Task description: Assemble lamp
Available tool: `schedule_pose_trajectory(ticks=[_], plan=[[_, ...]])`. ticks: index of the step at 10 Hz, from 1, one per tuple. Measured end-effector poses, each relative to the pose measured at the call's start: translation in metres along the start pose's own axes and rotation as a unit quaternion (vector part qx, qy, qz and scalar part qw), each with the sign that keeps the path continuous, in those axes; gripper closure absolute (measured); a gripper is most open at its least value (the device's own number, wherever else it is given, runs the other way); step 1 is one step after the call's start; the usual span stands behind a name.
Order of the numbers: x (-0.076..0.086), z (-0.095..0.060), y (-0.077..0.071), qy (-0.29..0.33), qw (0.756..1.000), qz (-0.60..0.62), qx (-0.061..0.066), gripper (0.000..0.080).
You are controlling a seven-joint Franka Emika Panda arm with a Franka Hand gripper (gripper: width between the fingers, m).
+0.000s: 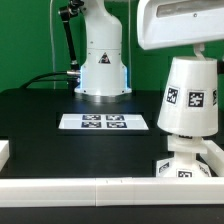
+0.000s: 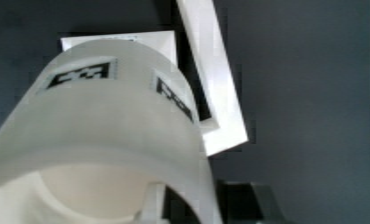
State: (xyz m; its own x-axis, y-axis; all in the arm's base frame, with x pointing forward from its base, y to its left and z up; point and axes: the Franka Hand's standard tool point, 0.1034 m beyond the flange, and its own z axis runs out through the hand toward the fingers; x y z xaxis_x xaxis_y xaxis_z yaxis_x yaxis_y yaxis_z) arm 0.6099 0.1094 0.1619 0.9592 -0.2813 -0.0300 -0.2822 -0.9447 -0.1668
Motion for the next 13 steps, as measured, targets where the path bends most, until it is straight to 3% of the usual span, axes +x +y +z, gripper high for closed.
schedule_pose_trajectory(ticks=[3,4,5,6,7,8,9,10,11,13], plan=[[-0.001,0.006,0.005,0.000,1.000,0.001,-0.002,0.0755],[0.000,0.004,0.006,0.000,1.000,0.003,-0.002,0.0688],[0.001,0.002,0.007,-0.001,1.000,0.004,-0.002,0.0688],[0.001,-0.002,0.009,-0.005,1.000,0.005,-0.003,0.0484],[0.002,-0.006,0.012,-0.008,1.000,0.007,-0.004,0.0331],[0.001,-0.010,0.014,-0.010,1.000,0.007,-0.004,0.0331],[0.000,-0.017,0.017,-0.014,1.000,0.007,-0.005,0.0166],[-0.004,-0.023,0.018,-0.021,1.000,0.007,-0.008,0.0166],[-0.008,-0.032,0.014,-0.022,1.000,0.006,-0.018,0.0109],[-0.015,-0.045,0.002,-0.014,0.999,0.001,-0.036,0.0102]])
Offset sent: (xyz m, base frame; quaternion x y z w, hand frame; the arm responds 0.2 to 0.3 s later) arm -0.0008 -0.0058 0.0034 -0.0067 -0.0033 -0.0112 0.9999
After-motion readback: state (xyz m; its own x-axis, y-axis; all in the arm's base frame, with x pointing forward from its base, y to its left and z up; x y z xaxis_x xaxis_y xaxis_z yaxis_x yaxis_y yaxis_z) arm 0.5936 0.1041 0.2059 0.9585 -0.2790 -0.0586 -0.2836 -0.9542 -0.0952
